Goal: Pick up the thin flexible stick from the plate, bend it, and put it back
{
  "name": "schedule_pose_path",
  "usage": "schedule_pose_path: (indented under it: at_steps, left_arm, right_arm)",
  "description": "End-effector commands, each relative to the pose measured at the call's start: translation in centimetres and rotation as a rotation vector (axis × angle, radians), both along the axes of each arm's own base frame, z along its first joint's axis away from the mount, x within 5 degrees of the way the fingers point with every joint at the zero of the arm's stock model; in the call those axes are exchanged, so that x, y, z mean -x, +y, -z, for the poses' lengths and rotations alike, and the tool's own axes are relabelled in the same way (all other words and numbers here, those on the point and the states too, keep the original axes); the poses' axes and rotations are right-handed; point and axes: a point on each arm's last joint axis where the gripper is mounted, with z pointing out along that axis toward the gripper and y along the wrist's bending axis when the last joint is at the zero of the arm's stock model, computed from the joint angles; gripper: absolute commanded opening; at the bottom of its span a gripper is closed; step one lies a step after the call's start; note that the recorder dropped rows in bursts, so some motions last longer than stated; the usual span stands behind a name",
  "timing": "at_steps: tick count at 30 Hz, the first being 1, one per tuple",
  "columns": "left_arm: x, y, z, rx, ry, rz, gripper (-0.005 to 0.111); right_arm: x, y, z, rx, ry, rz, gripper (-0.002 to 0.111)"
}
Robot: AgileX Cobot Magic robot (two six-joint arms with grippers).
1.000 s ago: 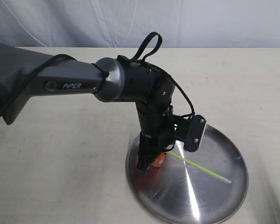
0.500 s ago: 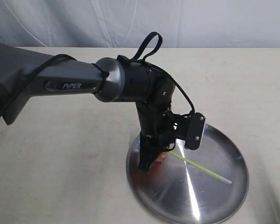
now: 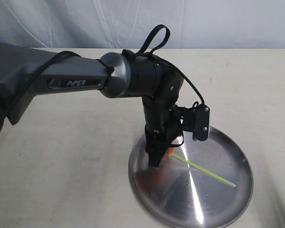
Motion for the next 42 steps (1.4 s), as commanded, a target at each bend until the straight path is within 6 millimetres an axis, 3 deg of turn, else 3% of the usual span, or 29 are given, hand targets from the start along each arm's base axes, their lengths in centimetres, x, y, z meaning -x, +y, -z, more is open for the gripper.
schedule_pose_path:
  at_steps: [1,5,9,13,17,22,42]
  left_arm:
    - [-1.1,-0.7,-1.2,0.065,-0.076,-0.096,0.05]
    - [-0.8,-0.6,-1.2,0.048,-0.042,-0.101,0.049]
    - [0.0,0.4,-1.0,-0.103,0.003,0.113,0.044]
    - [0.0,0.6,-1.0,-0.12,-0.005,0.148,0.036]
    - [-0.4,0.0,-1.1,-0.062,-0.051,0.145,0.04]
    - [-0.3,-0.1,-1.1,-0.026,-0.019,0.114,0.057]
    - [-0.4,0.1,1.6,-0.038,0.087,0.084,0.054]
  right_arm:
    - [0.0,0.0,0.0,0.005,-0.016,0.003,0.0]
    - [0.0,0.0,0.0,0.005,-0.016,0.003,0.0]
    - [0.0,0.0,0.0,0.005,-0.016,0.003,0.0]
    - [0.0,0.0,0.0,0.005,-0.016,0.003,0.0]
    - [0.0,0.0,0.0,0.005,-0.016,0.003,0.0]
    - [0.0,0.0,0.0,0.005,-0.016,0.003,0.0]
    - [0.0,0.0,0.1,0.008,-0.011,0.003,0.0]
